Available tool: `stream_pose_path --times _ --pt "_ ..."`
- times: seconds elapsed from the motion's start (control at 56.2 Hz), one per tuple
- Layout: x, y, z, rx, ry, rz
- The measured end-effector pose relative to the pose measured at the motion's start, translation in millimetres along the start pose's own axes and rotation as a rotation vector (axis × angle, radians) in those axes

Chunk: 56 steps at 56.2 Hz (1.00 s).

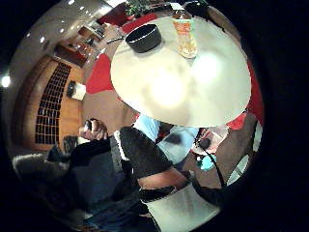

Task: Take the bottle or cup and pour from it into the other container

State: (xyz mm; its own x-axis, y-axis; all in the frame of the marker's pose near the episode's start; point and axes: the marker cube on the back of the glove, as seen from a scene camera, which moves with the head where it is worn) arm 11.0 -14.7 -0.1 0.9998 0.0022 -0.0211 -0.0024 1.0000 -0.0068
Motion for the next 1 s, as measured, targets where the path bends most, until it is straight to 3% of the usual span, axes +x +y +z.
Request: stream_pose_path --times 0.125,0.285,0.445,0.551,0.623,0.747,0.889,0.996 --pt "-6 20 6 -0.007 -0.022 0.005" --pt "11 2 -1 0.039 -0.008 0.048" --pt "34 -45 1 0.234 -0.061 0.322" --pt "53 -55 10 0.137 -0.117 0.107" --pt "62 -84 21 0.198 -0.174 0.175" --pt "73 -114 50 0.133 -0.312 0.081" --pt "71 -166 86 0.284 -0.592 0.134" --pt "62 -180 110 0.196 -0.851 0.003"
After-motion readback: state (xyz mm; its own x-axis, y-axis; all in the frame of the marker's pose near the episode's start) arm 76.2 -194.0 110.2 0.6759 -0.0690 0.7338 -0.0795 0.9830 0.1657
